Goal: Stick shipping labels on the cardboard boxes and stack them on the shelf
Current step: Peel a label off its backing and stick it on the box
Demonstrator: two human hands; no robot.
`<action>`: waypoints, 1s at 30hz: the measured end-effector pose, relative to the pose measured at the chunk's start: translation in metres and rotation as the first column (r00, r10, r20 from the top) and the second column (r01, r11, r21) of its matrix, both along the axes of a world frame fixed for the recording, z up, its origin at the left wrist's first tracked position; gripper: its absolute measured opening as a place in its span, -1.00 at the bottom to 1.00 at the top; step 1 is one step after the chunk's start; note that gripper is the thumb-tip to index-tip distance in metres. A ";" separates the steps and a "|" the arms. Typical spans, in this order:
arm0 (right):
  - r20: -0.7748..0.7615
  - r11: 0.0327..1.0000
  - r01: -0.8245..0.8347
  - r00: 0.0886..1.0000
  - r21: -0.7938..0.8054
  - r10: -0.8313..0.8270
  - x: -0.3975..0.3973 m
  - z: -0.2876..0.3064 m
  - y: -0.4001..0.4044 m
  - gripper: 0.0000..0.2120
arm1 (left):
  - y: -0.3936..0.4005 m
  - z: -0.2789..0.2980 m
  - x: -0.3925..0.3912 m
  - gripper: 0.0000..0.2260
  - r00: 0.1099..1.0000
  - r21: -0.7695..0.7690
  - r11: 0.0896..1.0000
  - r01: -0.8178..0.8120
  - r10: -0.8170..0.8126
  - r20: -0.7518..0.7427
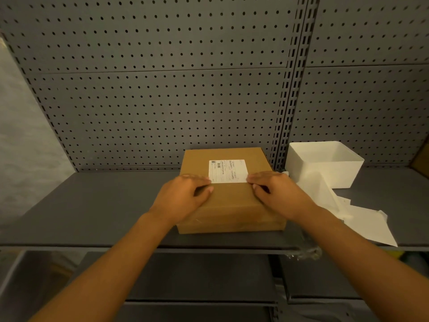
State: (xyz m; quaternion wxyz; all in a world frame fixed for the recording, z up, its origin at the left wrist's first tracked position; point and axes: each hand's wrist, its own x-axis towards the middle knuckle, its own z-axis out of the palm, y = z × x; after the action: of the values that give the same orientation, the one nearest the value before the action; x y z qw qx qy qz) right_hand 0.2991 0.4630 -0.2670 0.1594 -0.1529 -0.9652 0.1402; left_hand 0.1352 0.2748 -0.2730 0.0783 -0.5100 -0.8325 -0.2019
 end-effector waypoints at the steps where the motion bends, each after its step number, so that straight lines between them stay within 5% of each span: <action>1: -0.021 1.000 0.018 1.000 -0.001 -0.018 0.001 0.001 0.005 -0.68 | -0.002 0.000 -0.004 -0.68 1.000 0.018 1.000 -0.017 0.017 0.000; 8: 0.146 0.994 -0.109 0.984 0.016 0.106 -0.032 0.001 0.007 -0.55 | 0.029 0.002 -0.013 -0.59 0.993 -0.074 0.993 0.087 -0.080 0.087; 14: 0.104 0.998 0.055 0.993 0.027 -0.058 -0.031 0.002 0.029 -0.63 | 0.022 0.006 -0.030 -0.66 0.998 -0.045 0.999 0.011 -0.008 0.061; 20: 0.194 0.998 -0.013 0.981 0.061 0.001 -0.075 0.002 0.010 -0.51 | 0.065 0.005 -0.027 -0.57 0.996 -0.185 0.981 0.051 -0.036 0.083; 25: 0.109 0.989 0.133 0.984 0.071 -0.140 -0.071 0.000 0.032 -0.71 | 0.060 0.007 -0.044 -0.71 0.997 -0.167 0.983 -0.070 0.073 0.012; 30: 0.097 0.999 -0.047 0.994 0.021 0.045 -0.095 -0.003 0.012 -0.59 | 0.082 0.004 -0.035 -0.60 0.996 -0.187 0.981 0.052 -0.038 0.079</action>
State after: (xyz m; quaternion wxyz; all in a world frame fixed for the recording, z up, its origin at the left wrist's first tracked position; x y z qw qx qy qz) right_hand 0.2046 0.4755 -0.2701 0.1109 -0.1355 -0.9766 0.1249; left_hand 0.1005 0.3572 -0.2687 -0.0063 -0.5259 -0.8385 -0.1425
